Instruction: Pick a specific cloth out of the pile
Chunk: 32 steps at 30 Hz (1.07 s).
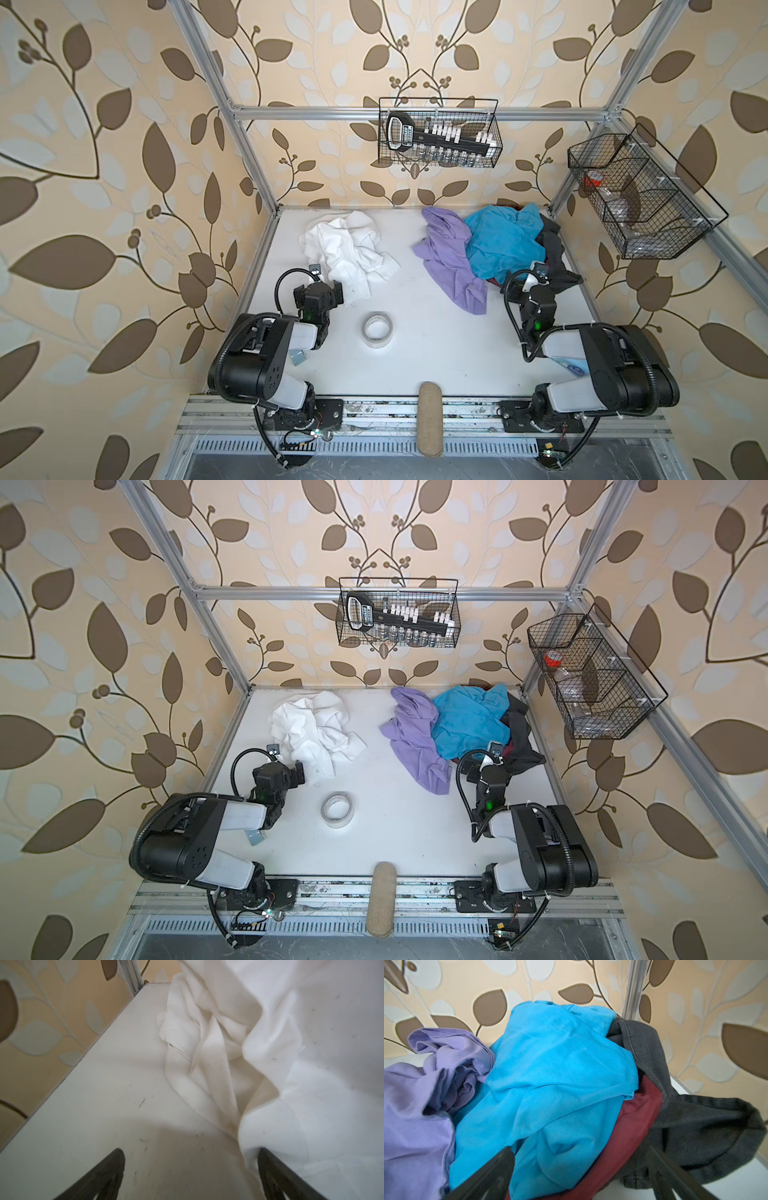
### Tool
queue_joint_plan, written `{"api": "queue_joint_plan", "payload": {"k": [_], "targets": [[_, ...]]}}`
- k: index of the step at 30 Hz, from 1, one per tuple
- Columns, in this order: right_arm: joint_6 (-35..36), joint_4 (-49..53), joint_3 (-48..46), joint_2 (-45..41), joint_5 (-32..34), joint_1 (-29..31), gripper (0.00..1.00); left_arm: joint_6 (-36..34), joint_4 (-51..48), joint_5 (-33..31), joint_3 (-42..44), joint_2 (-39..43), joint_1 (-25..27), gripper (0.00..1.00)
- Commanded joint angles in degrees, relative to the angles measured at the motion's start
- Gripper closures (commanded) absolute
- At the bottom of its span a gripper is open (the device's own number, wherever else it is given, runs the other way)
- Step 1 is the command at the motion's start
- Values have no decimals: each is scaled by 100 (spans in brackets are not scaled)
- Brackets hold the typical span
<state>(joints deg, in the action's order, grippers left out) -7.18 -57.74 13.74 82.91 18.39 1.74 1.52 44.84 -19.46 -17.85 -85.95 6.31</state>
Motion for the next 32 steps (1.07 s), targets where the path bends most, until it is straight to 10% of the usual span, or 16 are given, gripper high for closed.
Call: {"api": "queue_joint_plan", "payload": {"k": [1, 32], "targets": [[221, -788, -84, 236, -380, -37, 0, 69, -112, 444, -342, 42, -219, 1], [208, -911, -134, 262, -565, -112, 0, 76, -125, 541, -362, 25, -279, 1]]}}
